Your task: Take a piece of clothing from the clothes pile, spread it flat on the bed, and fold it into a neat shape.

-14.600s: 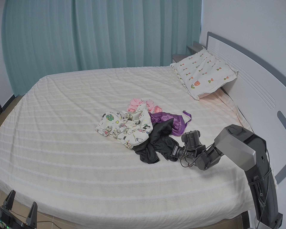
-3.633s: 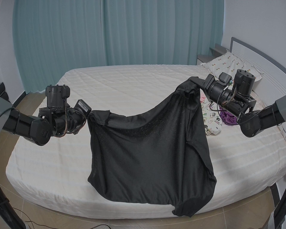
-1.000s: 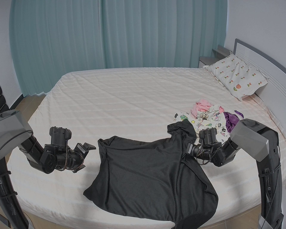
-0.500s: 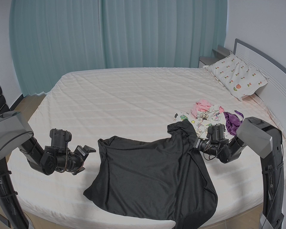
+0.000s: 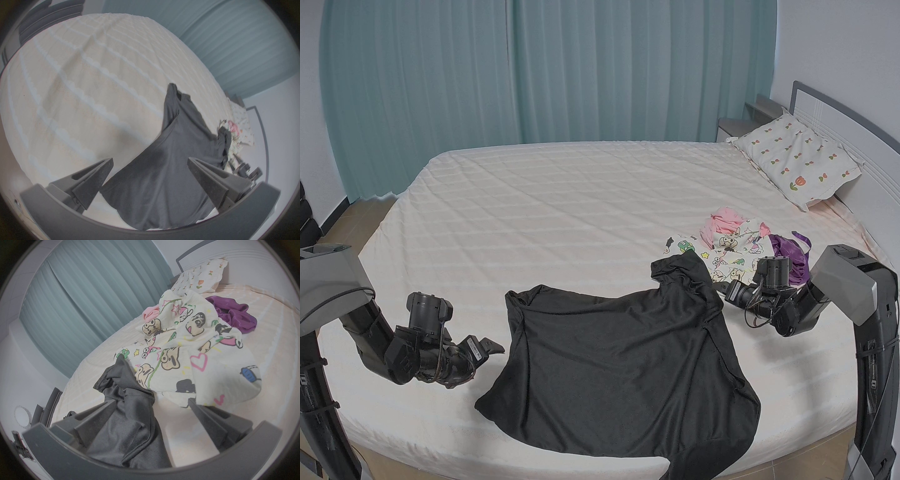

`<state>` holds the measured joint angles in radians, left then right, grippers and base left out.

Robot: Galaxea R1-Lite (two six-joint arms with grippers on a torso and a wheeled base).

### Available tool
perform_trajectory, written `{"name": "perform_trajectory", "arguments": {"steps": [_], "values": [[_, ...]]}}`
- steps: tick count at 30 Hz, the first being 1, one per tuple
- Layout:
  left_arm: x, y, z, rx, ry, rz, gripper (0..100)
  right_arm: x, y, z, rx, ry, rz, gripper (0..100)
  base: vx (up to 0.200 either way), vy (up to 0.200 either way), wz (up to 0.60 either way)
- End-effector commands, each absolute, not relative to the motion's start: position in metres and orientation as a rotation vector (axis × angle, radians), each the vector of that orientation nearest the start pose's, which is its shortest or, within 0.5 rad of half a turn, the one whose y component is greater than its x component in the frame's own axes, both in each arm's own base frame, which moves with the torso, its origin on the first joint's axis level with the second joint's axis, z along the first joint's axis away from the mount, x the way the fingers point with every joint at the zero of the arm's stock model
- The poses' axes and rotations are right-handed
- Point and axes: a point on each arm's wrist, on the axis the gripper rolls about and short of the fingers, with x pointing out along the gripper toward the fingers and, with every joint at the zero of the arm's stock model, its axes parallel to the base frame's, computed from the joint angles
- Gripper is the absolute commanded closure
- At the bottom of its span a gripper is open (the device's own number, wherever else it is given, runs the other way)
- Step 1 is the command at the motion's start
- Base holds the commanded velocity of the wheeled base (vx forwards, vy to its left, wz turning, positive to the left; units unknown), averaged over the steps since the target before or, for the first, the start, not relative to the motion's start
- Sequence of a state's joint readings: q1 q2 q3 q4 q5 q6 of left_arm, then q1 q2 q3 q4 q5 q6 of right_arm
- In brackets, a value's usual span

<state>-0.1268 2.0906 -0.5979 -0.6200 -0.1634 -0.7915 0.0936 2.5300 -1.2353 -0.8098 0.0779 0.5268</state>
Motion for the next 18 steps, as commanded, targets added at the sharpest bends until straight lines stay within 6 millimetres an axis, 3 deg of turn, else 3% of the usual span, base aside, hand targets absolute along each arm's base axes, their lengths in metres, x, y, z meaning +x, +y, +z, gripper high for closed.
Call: {"name": "perform_trajectory", "arguments": {"steps": [1, 5, 11, 12, 13, 18], "values": [[0.284, -0.044, 0.005, -0.690, 0.997, 0.080, 0, 0.450, 0.034, -0.014, 0.529, 0.508, 0.018, 0, 0.000, 0.000, 0.00], [0.275, -0.048, 0.011, -0.679, 1.000, 0.062, 0, 0.432, 0.030, -0.002, 0.556, 0.530, 0.019, 0, 0.000, 0.000, 0.00], [0.271, -0.057, 0.014, -0.649, 1.036, 0.048, 0, 0.381, 0.032, 0.022, 0.690, 0.605, -0.017, 0, 0.000, 0.000, 0.00], [0.271, -0.057, 0.014, -0.649, 1.036, 0.048, 0, 0.381, 0.032, 0.022, 0.690, 0.605, -0.017, 0, 0.000, 0.000, 0.00], [0.270, -0.057, 0.016, -0.651, 1.042, 0.050, 0, 0.363, 0.035, 0.027, 0.771, 0.636, -0.039, 0, 0.000, 0.000, 0.00], [0.262, -0.055, 0.011, -0.654, 1.074, 0.063, 0, 0.335, 0.039, 0.018, 0.835, 0.714, -0.088, 0, 0.000, 0.000, 0.00]]}}
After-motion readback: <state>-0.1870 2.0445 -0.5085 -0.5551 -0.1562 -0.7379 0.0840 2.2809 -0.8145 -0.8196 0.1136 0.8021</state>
